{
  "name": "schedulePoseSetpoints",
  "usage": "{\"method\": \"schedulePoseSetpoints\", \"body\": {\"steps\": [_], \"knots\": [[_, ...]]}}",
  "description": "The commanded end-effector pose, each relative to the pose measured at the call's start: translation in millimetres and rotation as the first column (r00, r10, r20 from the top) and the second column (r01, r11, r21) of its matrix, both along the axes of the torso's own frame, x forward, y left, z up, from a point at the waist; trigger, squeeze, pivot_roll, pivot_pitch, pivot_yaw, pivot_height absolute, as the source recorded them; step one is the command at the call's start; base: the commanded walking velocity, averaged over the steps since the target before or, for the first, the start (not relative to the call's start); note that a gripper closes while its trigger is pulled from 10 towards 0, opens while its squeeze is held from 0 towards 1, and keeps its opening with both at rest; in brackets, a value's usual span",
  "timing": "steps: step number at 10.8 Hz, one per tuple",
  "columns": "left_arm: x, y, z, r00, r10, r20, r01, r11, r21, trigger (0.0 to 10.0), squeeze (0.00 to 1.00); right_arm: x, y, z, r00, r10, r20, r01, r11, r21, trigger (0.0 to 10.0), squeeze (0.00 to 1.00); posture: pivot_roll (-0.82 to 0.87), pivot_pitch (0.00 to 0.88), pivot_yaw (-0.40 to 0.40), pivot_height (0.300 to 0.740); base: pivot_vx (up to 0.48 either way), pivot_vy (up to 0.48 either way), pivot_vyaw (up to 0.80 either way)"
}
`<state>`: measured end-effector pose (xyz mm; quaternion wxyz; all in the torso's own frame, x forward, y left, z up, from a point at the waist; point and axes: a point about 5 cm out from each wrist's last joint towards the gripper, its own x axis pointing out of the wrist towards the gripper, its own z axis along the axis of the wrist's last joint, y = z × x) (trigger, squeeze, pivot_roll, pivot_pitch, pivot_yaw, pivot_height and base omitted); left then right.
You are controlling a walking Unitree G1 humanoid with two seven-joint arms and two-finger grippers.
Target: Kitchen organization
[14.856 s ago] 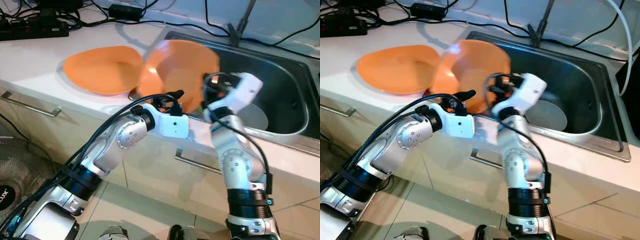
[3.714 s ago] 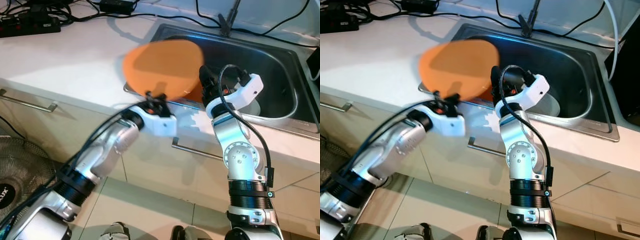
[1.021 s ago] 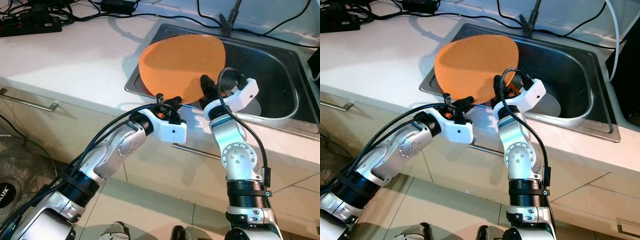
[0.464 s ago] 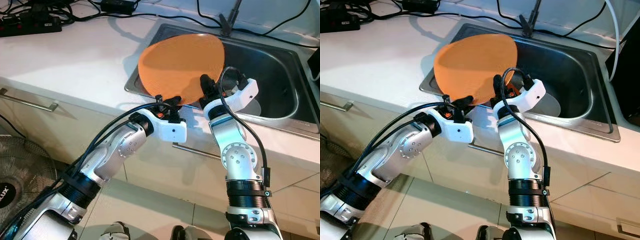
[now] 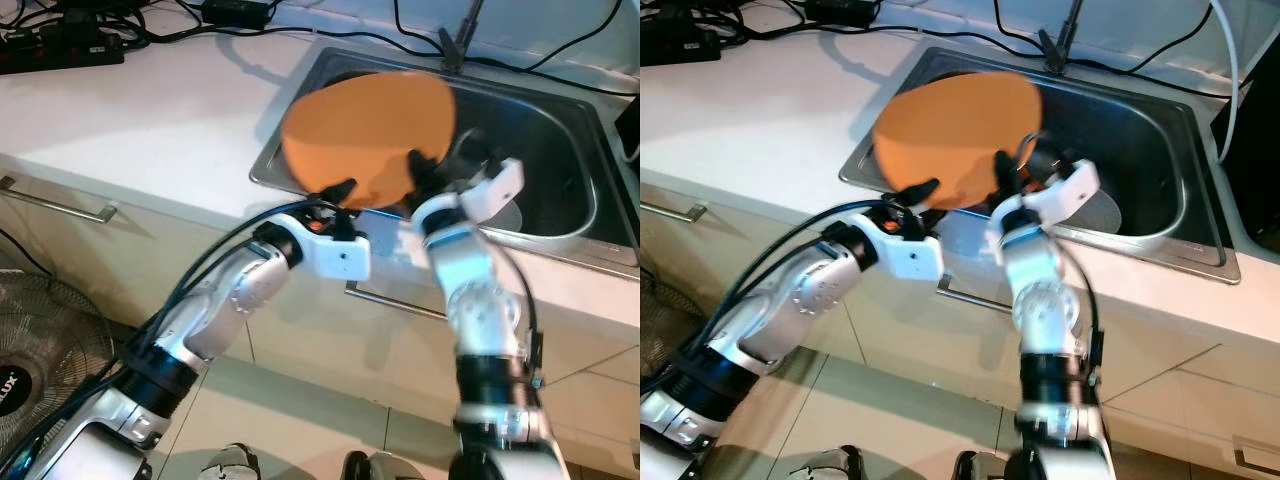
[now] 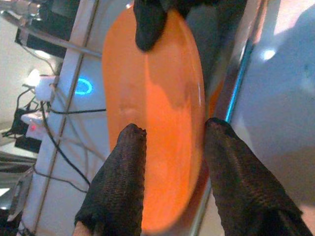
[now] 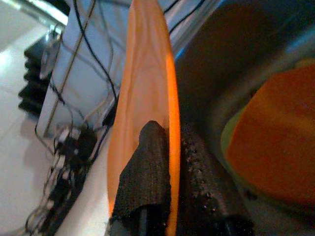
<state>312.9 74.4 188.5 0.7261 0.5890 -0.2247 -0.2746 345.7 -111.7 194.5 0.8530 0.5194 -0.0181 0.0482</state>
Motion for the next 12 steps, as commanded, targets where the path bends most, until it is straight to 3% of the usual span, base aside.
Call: {"method": "schedulePoseSetpoints", "body": {"steps": [1,2,4,5,7,9,11,12], "knots": [[-2.4,1.7,4,1.0,0.004,0.02,-0.004,1.0,-0.019,10.0,0.0,6.1,13.7,25,0.998,0.002,0.07,-0.01,0.994,0.109,0.0,0.0,0.04,0.105,-0.097,0.74,0.0,0.0,0.0],[-3.2,2.7,3,1.0,0.005,0.018,-0.005,1.0,-0.017,10.0,0.0,11.0,7.4,29,0.997,-0.019,0.077,0.01,0.992,0.122,0.0,0.0,0.04,0.105,-0.097,0.74,0.0,0.0,0.0],[-5.9,8.1,-2,0.999,0.033,-0.036,-0.035,0.997,-0.066,10.0,0.0,32.5,-22.9,38,0.987,-0.146,0.071,0.138,0.985,0.106,0.0,0.0,0.04,0.103,-0.101,0.74,0.0,0.0,0.0],[-6.7,10.0,-3,0.997,0.044,-0.062,-0.05,0.994,-0.096,10.0,0.0,37.9,-29.1,38,0.981,-0.182,0.068,0.18,0.983,0.036,10.0,0.0,0.04,0.113,-0.103,0.74,0.0,0.0,0.0],[-12.7,10.4,-7,0.987,0.054,-0.149,-0.081,0.98,-0.183,10.0,0.0,52.3,-41.4,30,0.957,-0.287,0.044,0.29,0.94,-0.181,10.0,0.0,0.05,0.128,-0.111,0.74,0.0,0.0,0.0],[-18.1,10.3,-7,0.977,0.051,-0.206,-0.1,0.968,-0.232,10.0,0.0,58.0,-33.8,22,0.962,-0.268,0.06,0.272,0.902,-0.336,10.0,0.0,0.07,0.142,-0.118,0.74,0.0,0.0,0.0],[-20.0,13.7,-7,0.958,0.064,-0.279,-0.151,0.942,-0.301,10.0,0.0,60.6,-28.1,9,0.967,-0.253,0.026,0.244,0.894,-0.376,10.0,0.0,0.08,0.149,-0.122,0.74,0.0,0.0,0.0],[-20.0,14.5,-7,0.933,0.057,-0.355,-0.201,0.901,-0.384,10.0,0.0,60.7,-27.8,3,0.968,-0.251,0.006,0.234,0.893,-0.385,10.0,0.0,0.08,0.152,-0.123,0.74,0.0,0.0,0.0]]}}
